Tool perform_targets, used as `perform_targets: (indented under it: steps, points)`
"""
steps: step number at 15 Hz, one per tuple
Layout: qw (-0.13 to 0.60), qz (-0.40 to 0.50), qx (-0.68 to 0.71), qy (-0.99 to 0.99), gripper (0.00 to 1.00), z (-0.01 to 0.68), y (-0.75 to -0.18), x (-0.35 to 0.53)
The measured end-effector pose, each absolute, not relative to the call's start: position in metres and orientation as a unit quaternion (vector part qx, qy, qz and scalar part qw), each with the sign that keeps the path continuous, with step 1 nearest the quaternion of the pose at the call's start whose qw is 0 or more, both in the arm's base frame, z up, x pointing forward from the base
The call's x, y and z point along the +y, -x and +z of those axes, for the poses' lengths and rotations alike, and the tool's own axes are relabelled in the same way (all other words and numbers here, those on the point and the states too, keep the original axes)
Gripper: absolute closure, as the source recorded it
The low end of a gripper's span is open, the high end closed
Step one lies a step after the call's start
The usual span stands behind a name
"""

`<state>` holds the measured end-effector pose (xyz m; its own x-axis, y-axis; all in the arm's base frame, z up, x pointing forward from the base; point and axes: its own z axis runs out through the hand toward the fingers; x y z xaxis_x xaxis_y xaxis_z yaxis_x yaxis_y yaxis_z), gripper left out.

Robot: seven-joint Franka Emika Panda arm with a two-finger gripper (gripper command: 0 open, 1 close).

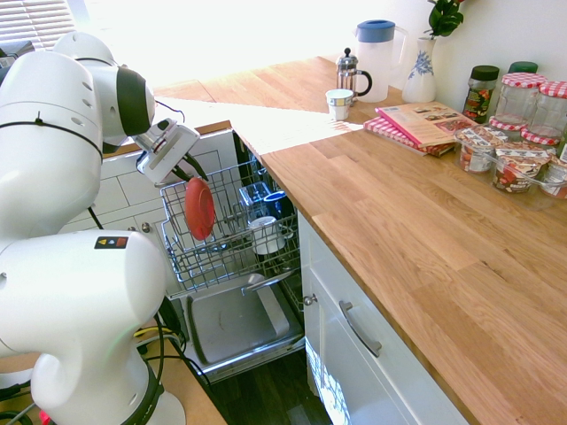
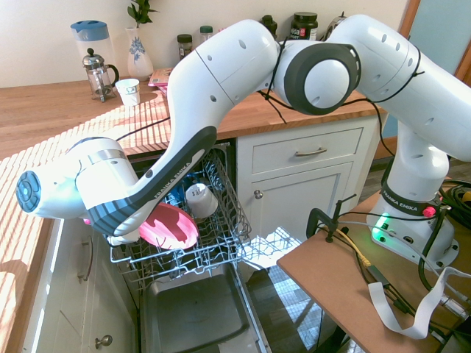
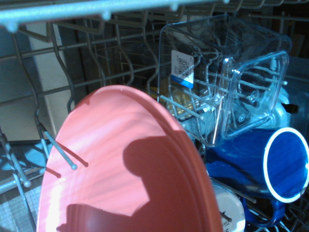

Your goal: Put the plate in the dishwasher

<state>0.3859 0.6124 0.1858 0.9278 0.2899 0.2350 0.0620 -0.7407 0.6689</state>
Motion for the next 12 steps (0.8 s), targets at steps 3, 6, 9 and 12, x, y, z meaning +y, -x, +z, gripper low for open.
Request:
perform_targets:
  steps: [3,6,9,12]
  points:
    - [0.331,0.122,0.11,-0.929,0.0,0.198,-0.383,0.624]
    - [0.325,0.07,0.118,-0.936,0.0,0.21,-0.391,0.624]
    - [0.319,0.035,0.111,-0.94,0.0,0.24,-0.416,0.613]
    - [0.309,0.022,0.088,-0.947,0.0,0.297,-0.459,0.587]
